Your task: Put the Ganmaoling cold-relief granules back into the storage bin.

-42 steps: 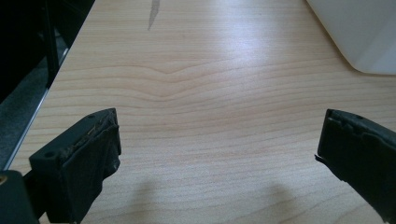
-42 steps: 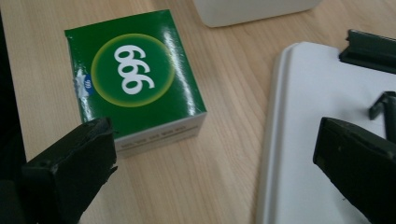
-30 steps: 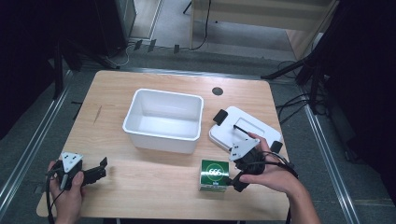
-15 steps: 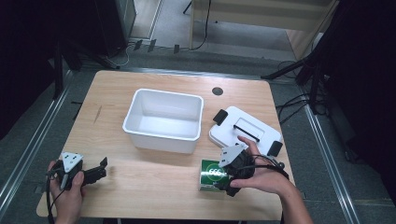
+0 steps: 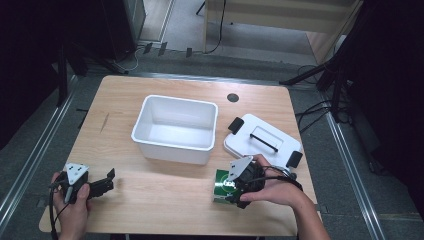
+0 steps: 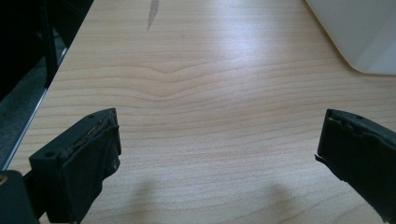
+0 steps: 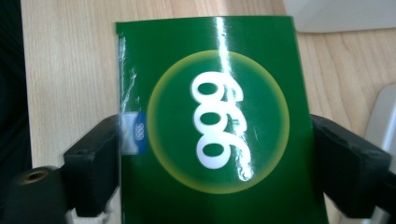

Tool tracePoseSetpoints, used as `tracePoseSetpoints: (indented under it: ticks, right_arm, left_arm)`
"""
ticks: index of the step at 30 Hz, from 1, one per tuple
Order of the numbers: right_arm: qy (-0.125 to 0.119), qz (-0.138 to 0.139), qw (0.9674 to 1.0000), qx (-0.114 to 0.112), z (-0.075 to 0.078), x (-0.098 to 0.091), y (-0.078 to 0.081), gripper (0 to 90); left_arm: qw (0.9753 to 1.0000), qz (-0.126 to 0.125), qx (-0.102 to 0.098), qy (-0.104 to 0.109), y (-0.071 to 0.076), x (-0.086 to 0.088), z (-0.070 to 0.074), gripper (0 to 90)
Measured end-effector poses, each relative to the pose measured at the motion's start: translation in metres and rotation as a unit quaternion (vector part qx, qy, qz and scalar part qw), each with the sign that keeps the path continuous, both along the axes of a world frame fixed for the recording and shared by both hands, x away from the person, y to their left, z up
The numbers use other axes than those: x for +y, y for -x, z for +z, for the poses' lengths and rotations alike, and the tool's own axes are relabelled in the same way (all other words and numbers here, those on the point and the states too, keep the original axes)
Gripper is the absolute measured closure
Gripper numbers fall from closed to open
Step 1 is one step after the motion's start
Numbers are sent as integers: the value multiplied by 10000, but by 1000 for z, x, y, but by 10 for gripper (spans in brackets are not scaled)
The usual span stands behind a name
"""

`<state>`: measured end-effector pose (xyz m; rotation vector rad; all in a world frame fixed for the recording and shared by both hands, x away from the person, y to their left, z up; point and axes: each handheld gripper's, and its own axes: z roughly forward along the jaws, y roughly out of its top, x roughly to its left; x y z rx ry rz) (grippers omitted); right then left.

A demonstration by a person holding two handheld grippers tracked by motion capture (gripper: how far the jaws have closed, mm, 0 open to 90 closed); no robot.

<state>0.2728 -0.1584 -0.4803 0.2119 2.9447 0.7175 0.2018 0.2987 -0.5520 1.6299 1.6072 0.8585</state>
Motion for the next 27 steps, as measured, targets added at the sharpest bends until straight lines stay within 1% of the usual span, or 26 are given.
tracePoseSetpoints:
  ticks: [6, 9, 13, 16, 25, 27]
  right_arm:
    - [23, -7, 10000, 87, 2, -1, -4, 154]
    - [53, -4, 10000, 62, 3, -3, -5, 156]
    - [26, -43, 10000, -25, 7, -6, -7, 157]
    - [18, -87, 10000, -24, 10, -9, -8, 158]
    - [-118, -203, 9996, -167, 30, -17, -17, 158]
    - [-124, -225, 9996, -154, 34, -19, -20, 158]
  left_arm:
    - [10000, -1, 20, -12, 0, 0, 0, 2]
    - [10000, 2, 15, -8, 0, 0, 0, 2]
    - [10000, 6, 17, -7, -1, 0, 0, 3]
    - [10000, 8, 12, -9, -1, 0, 0, 3]
    - [10000, 6, 13, -11, -1, 0, 0, 3]
    - [10000, 8, 13, -12, -1, 0, 0, 2]
